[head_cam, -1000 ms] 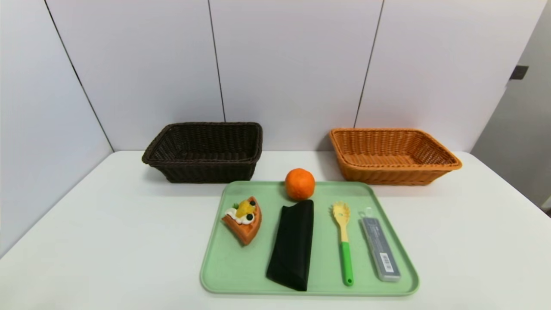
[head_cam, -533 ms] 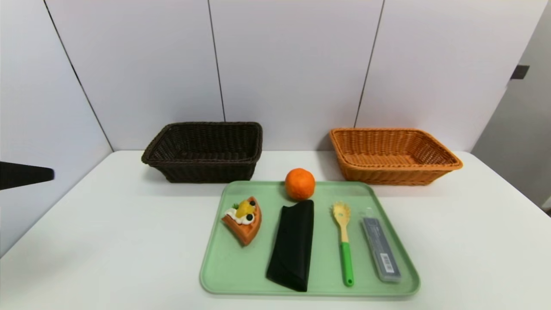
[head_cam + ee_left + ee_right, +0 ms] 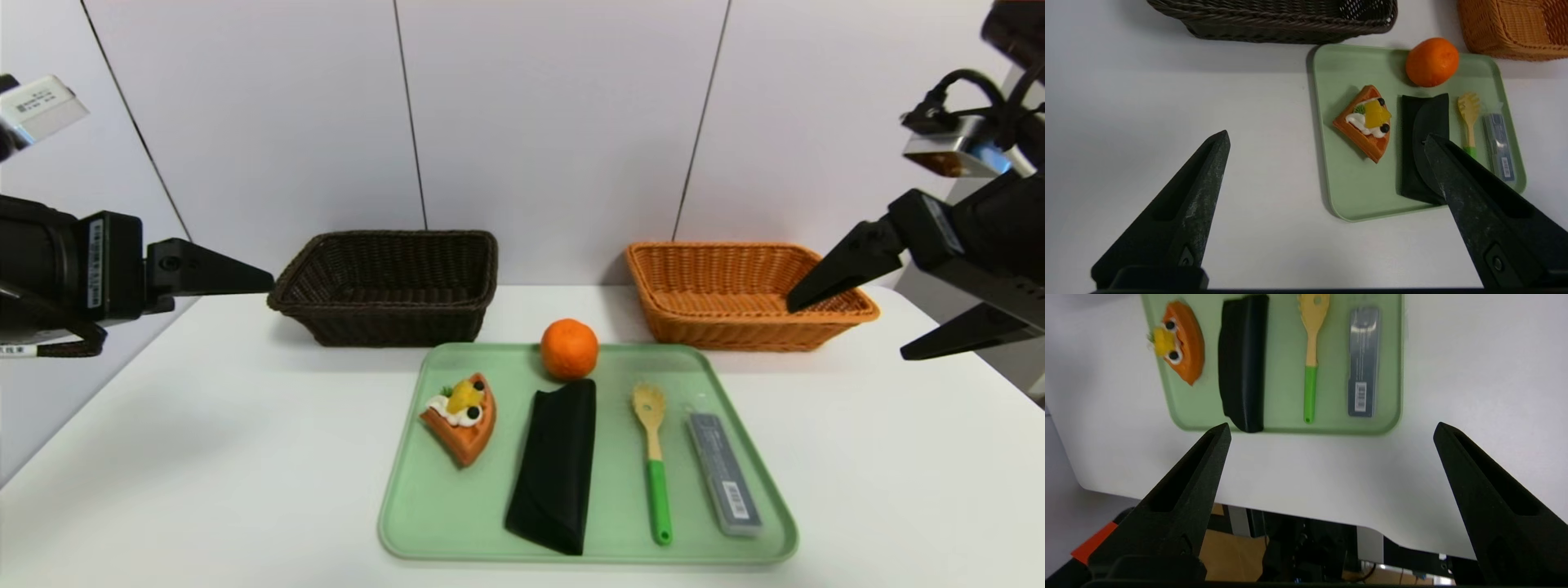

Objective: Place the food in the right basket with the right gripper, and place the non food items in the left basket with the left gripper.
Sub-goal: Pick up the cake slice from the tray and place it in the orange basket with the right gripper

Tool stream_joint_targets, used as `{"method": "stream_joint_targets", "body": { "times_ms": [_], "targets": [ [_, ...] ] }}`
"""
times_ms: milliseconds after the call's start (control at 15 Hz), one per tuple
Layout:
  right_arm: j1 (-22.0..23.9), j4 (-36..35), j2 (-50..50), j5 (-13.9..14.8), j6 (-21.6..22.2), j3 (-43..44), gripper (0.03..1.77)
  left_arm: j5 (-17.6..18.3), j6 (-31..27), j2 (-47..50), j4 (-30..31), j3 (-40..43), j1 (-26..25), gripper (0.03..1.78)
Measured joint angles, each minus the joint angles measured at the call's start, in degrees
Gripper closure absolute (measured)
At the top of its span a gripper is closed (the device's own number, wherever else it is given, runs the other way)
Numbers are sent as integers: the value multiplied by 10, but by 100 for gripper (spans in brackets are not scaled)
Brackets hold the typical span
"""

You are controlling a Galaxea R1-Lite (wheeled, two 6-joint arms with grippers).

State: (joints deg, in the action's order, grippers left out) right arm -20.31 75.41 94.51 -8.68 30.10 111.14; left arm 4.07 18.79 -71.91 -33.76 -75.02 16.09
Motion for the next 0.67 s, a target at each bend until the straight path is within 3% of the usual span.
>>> {"method": "stream_joint_targets", "body": {
  "times_ms": [200,467,667],
  "targets": [
    [-38,8,30,3,2,-14,9,-15,13,-20,-23,2,45,12],
    [-76,16,78,55,31,-36,9,-22,12,-22,-27,5,57,12],
    [-102,14,118,63,59,-31,9,-22,12,-9,-43,7,58,12]
  ]
}}
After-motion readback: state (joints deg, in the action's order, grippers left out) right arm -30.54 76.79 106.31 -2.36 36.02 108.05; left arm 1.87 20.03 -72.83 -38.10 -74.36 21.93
